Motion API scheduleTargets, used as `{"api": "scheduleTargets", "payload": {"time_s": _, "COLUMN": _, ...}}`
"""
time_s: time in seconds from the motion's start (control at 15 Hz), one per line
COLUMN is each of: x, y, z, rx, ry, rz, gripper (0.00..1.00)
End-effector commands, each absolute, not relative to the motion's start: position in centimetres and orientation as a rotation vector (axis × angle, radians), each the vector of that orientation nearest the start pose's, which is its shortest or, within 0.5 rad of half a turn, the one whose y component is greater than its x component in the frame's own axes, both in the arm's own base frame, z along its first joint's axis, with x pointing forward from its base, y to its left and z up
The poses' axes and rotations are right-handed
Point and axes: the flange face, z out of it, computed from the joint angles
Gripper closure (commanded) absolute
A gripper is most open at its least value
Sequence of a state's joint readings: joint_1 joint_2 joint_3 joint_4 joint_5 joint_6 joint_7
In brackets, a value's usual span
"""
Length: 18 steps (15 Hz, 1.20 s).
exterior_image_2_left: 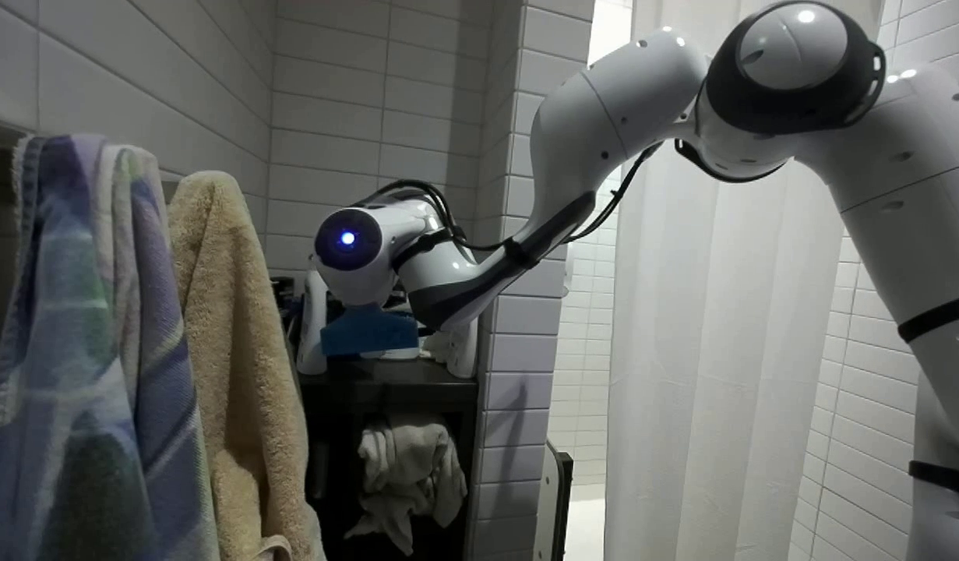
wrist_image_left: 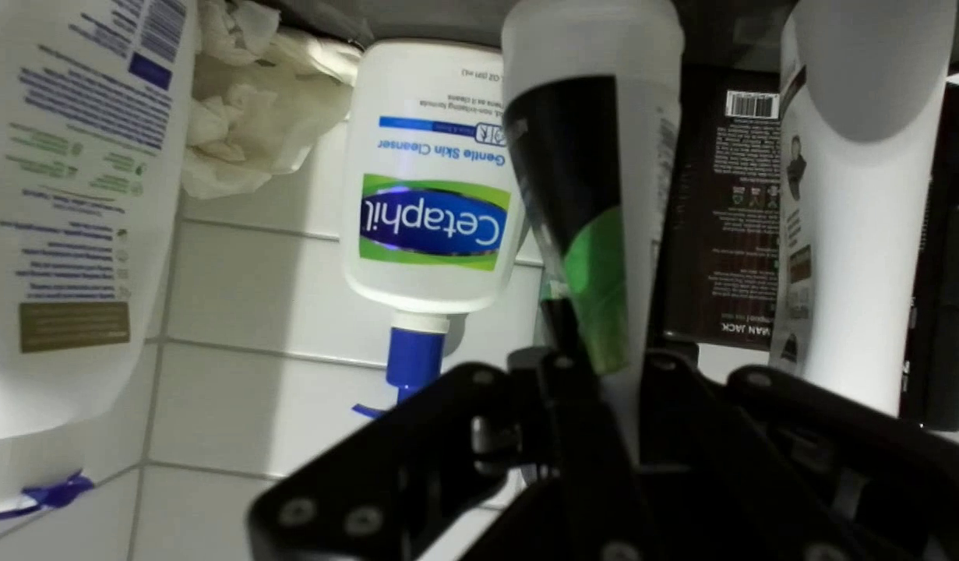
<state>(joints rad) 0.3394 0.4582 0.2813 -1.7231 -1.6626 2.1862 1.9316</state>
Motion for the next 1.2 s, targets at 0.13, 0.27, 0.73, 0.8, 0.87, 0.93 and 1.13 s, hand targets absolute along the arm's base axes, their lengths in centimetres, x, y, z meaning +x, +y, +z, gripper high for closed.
{"api": "scheduleTargets", "payload": {"time_s": 0.13, "x": 60.4, "y": 34.1, "z": 35.9, "rx": -2.807, "ry": 0.414, "rz": -1.852, "gripper": 0.97}}
{"api": "scheduleTargets", "payload": {"time_s": 0.27, "x": 60.6, "y": 33.9, "z": 35.6, "rx": -2.788, "ry": 0.429, "rz": -1.842, "gripper": 0.97}}
{"api": "scheduleTargets", "payload": {"time_s": 0.73, "x": 61.5, "y": 33.8, "z": 34.4, "rx": -2.757, "ry": 0.462, "rz": -1.799, "gripper": 0.97}}
{"api": "scheduleTargets", "payload": {"time_s": 0.8, "x": 61.6, "y": 33.8, "z": 34.1, "rx": -2.758, "ry": 0.465, "rz": -1.792, "gripper": 0.97}}
{"api": "scheduleTargets", "payload": {"time_s": 0.87, "x": 61.7, "y": 33.7, "z": 33.9, "rx": -2.758, "ry": 0.467, "rz": -1.787, "gripper": 0.97}}
{"api": "scheduleTargets", "payload": {"time_s": 0.93, "x": 61.8, "y": 33.7, "z": 33.7, "rx": -2.756, "ry": 0.472, "rz": -1.784, "gripper": 0.97}}
{"api": "scheduleTargets", "payload": {"time_s": 1.13, "x": 61.9, "y": 33.5, "z": 33.0, "rx": -2.757, "ry": 0.480, "rz": -1.768, "gripper": 0.97}}
